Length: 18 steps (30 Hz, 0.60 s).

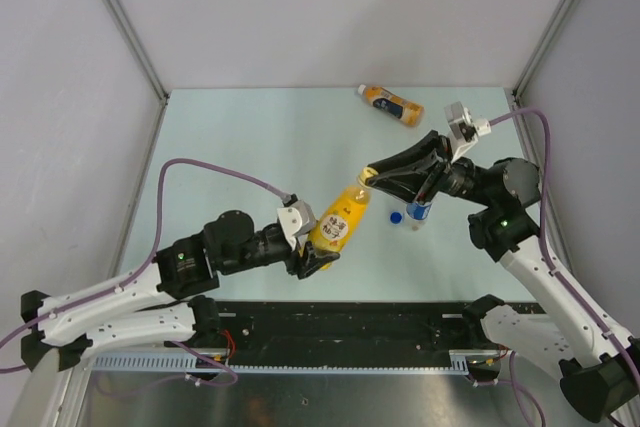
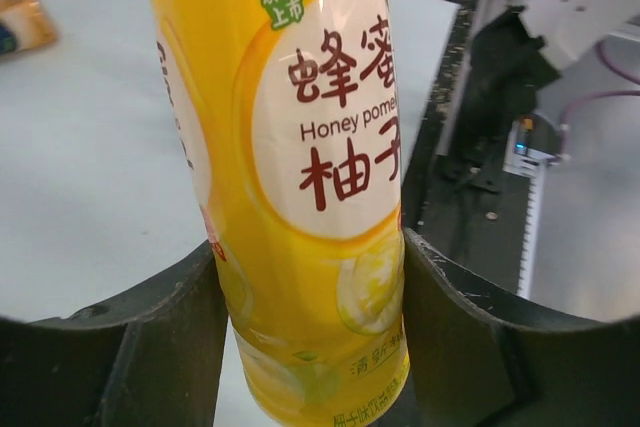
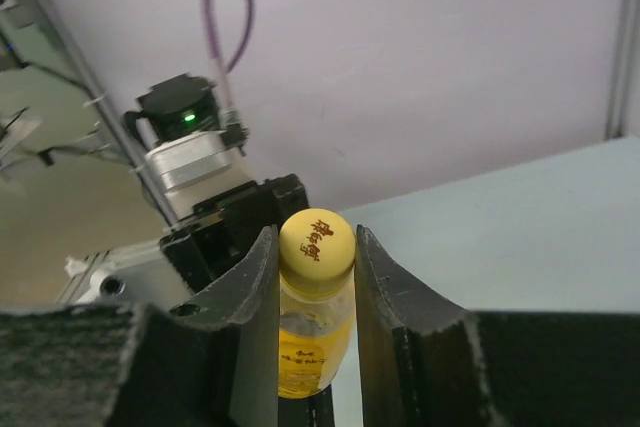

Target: Unscrew the bottle caps

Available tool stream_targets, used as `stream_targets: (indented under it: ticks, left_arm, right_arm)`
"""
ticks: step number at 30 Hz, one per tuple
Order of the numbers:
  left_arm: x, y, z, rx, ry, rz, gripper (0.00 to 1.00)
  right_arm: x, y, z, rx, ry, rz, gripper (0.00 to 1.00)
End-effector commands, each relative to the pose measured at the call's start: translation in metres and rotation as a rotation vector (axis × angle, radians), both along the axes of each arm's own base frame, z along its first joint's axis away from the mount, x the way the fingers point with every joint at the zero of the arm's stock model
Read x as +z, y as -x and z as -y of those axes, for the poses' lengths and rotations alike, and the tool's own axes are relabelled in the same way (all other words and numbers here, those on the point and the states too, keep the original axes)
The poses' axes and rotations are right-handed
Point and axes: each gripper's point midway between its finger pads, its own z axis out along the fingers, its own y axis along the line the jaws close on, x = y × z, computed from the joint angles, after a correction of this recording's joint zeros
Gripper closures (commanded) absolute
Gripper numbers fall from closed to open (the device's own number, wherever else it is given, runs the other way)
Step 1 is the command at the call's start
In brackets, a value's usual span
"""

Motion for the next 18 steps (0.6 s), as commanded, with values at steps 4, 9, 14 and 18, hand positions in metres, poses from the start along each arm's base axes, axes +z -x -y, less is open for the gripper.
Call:
stream_targets:
  ticks: [4,9,14,18]
  left_arm:
    - [0.033,0.068,0.016,-0.425,0.125,0.009,1.0]
    - [0.036,0.08,0.015,-0.523,0.138,-0.002,1.0]
    - [0.033,0.086,0.015,-0.582,0.135,-0.019,1.0]
    - [0.029,0.087,0.014,-0.596,0.132,-0.026,1.0]
  right_arm:
    - [0.009,0.04,0.004,0.163,-0.003,0.202,1.0]
    - [0.009,0.053,0.007,0.204,0.01,0.281,1.0]
    - [0.011,0.064,0.01,0.246,0.016,0.359,1.0]
    - [0.012,0.067,0.012,0.269,0.015,0.387,1.0]
